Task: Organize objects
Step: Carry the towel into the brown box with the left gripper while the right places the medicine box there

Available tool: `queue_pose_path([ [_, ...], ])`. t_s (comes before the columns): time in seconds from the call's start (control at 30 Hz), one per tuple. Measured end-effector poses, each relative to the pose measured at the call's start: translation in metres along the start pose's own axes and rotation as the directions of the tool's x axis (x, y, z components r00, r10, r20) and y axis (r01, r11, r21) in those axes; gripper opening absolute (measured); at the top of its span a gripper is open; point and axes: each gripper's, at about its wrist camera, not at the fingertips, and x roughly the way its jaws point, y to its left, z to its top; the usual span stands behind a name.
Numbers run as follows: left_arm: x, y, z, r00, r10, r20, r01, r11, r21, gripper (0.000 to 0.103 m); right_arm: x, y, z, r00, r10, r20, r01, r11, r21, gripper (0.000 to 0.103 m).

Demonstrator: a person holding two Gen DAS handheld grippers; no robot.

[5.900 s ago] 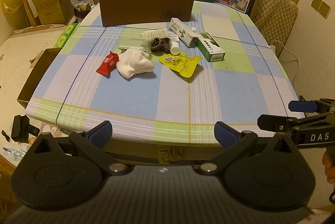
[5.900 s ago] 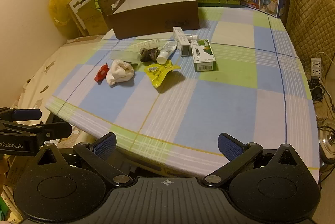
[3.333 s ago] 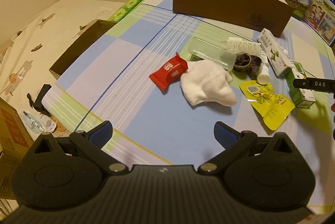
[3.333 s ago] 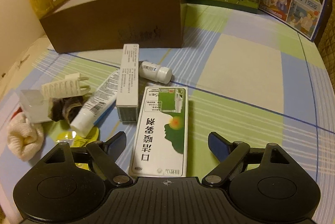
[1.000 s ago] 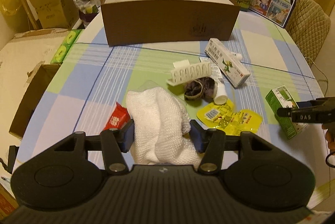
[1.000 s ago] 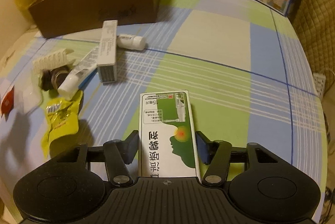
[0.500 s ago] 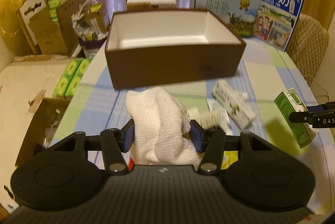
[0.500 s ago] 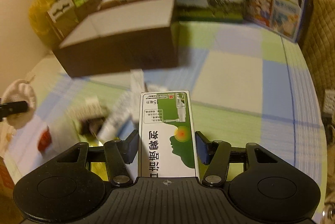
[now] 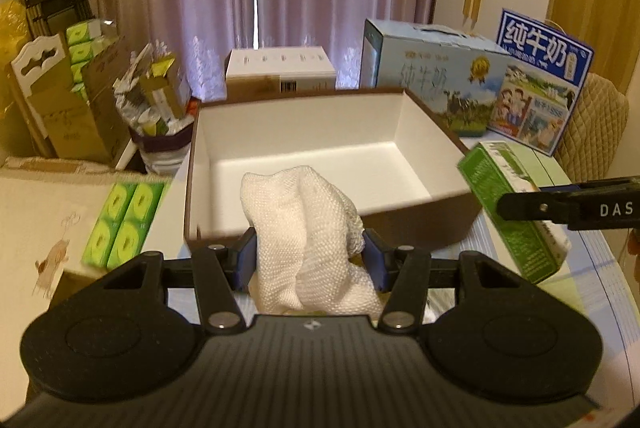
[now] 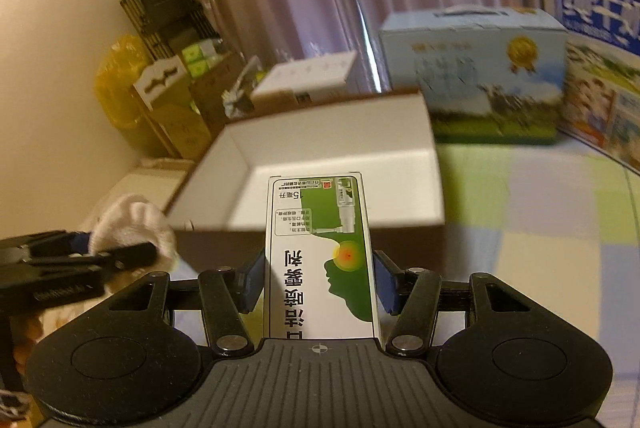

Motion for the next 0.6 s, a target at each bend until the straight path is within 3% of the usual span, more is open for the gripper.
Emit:
queue_pose_path([
  [0.3,0.065,0.01,0.049,1.0,-0.017,-0.009,0.017,1.0,0.012,0.05,0.066,0.001,0.055,0.999,-0.022,0.026,0.022,0.999,0.023,0.052],
  [0.6,0.135,0.017,0.06,0.995,-0.038,-0.093,0.039,0.999,0.01,0.05,0.139,-0.015,0.069,0.996,-0.069,-0.047,0.073,0.994,0.087,0.053],
])
